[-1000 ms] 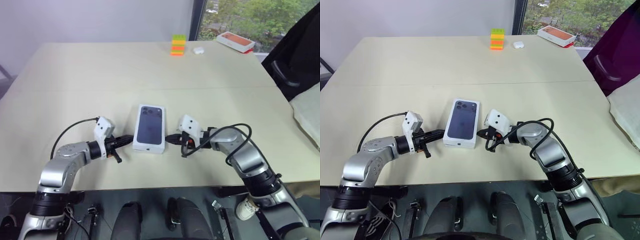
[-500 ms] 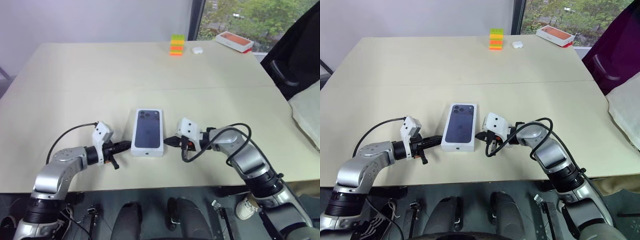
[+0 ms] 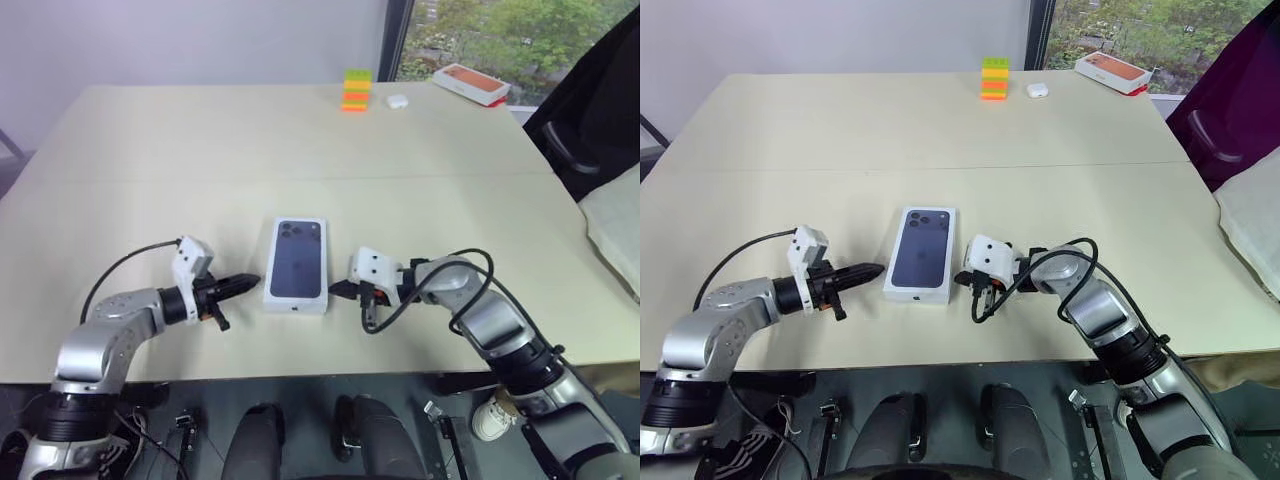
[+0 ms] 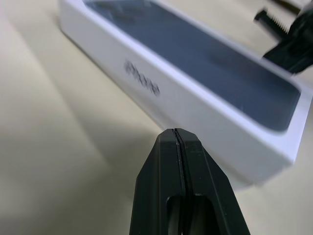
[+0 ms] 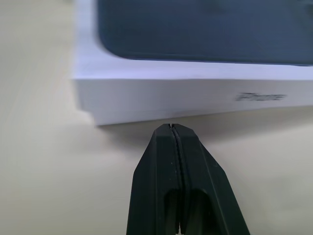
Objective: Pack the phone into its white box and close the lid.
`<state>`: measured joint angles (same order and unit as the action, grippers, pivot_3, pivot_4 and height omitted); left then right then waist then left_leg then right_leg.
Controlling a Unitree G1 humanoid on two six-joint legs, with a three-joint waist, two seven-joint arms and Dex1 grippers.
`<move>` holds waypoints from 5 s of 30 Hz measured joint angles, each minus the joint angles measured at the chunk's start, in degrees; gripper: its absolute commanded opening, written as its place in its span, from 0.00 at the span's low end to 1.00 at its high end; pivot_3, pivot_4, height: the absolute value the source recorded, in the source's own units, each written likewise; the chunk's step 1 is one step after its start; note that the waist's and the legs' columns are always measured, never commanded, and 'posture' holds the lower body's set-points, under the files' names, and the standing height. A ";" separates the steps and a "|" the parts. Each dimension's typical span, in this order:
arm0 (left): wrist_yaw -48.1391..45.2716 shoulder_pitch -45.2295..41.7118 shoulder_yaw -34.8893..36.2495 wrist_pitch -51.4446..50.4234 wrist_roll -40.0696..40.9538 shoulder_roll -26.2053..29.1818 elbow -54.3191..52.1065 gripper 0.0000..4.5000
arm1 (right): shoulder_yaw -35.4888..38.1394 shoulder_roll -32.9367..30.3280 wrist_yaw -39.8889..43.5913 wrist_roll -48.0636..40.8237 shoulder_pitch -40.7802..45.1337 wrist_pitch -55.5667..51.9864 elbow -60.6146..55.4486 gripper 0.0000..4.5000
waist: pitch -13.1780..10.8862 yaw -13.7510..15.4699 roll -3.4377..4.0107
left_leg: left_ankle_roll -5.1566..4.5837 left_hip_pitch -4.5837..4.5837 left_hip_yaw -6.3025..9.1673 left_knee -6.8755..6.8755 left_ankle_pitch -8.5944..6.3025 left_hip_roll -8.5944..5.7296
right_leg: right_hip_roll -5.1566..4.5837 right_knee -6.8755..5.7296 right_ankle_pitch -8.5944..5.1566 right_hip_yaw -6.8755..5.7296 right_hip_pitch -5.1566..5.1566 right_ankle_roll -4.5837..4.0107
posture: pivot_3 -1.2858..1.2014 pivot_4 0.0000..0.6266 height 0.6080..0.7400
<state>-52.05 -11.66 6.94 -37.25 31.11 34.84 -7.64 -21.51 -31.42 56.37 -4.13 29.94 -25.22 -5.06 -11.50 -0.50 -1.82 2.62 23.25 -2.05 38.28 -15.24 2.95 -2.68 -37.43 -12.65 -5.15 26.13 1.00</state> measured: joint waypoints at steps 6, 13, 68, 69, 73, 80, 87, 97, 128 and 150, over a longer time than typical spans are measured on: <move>0.42 -5.04 0.45 3.21 -2.39 0.48 7.18 0.00 | 2.21 1.30 -2.92 1.34 4.37 2.69 6.56 0.01 | 0.00 -0.02 0.00 | 0.00 0.00 -0.02 0.00 0.00 0.00 | 0.00 0.00 0.00 -0.01 0.00 0.00 | 0.52 0.24 1.00; 2.77 -9.64 -3.57 7.51 -6.33 -5.49 14.16 0.00 | 2.35 6.23 -9.02 4.00 8.41 4.89 13.51 0.01 | 0.00 -0.04 -0.01 | 0.03 0.01 -0.04 0.00 0.02 0.00 | -0.01 -0.04 0.01 0.00 0.01 0.00 | 0.52 0.24 1.00; 5.98 -7.83 -4.36 10.20 -11.32 -9.56 11.28 0.00 | 4.97 8.56 -8.14 5.54 5.76 3.38 11.81 0.01 | 0.01 -0.09 -0.01 | 0.04 -0.02 -0.03 0.00 0.02 0.00 | -0.02 -0.06 0.01 0.01 0.00 0.00 | 0.52 0.24 1.00; 6.04 -7.83 -4.31 10.23 -11.32 -9.60 11.31 0.00 | 4.93 8.57 -8.15 5.59 5.75 3.38 11.81 0.01 | 0.01 -0.10 -0.01 | 0.04 -0.02 -0.03 0.00 0.02 0.00 | -0.02 -0.06 0.01 0.01 0.00 0.00 | 0.52 0.24 1.00; 6.17 -8.23 -3.96 10.23 -11.07 -9.60 11.31 0.00 | 4.95 8.57 -8.34 5.64 5.78 3.60 11.82 0.01 | 0.01 -0.10 -0.01 | 0.04 -0.02 -0.03 0.00 0.02 0.00 | -0.02 -0.06 0.01 0.01 0.00 0.00 | 0.52 0.24 1.00; 7.73 -14.84 -1.46 9.99 -8.01 -10.30 11.63 0.00 | 8.13 8.48 -8.62 3.67 8.88 3.76 12.03 0.01 | 0.01 0.01 -0.01 | 0.04 -0.01 -0.03 0.01 0.02 0.00 | -0.03 -0.07 0.01 0.00 -0.01 0.00 | 0.52 0.24 1.00; 7.80 -20.40 -4.34 14.39 -9.68 -14.04 18.81 0.00 | 8.64 11.23 -9.98 2.83 11.09 5.82 15.14 0.01 | 0.01 -0.20 -0.01 | 0.04 -0.11 -0.05 -0.01 0.02 0.00 | -0.02 -0.05 0.01 0.00 -0.11 0.00 | 0.52 0.24 1.00; 5.20 -19.28 -6.60 19.03 -13.12 -13.50 24.73 0.00 | 4.46 13.66 -10.82 5.09 9.09 7.56 17.67 0.01 | 0.02 -0.13 -0.01 | 0.04 -0.13 -0.04 -0.01 0.03 0.00 | -0.02 -0.07 0.01 0.00 -0.12 -0.01 | 0.52 0.24 1.00; -2.83 -13.89 0.89 12.20 -5.16 -0.85 16.30 0.06 | 14.64 4.78 -2.21 -10.70 4.25 -2.21 6.12 0.06 | 0.01 -0.05 0.00 | 0.01 -0.78 -0.03 -0.19 -0.01 0.00 | 0.01 0.26 -0.04 -0.02 -0.82 0.03 | 0.52 0.24 1.00; -8.92 -5.20 6.75 21.96 -6.63 10.35 20.02 1.00 | 22.55 -9.08 12.34 -16.96 -2.22 6.92 9.40 1.00 | -0.01 0.00 0.04 | 0.00 -0.78 -0.11 -0.22 -0.02 0.03 | -0.02 0.30 -0.07 0.00 -0.78 0.07 | 0.52 0.24 1.00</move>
<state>-60.97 -16.86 13.69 -15.29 24.47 45.19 12.37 1.04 -40.50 68.72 -21.10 27.72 -18.29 4.34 -11.52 -0.50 -1.78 2.63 22.46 -2.16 38.05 -15.26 2.98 -2.69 -37.13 -12.71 -5.15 25.35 1.07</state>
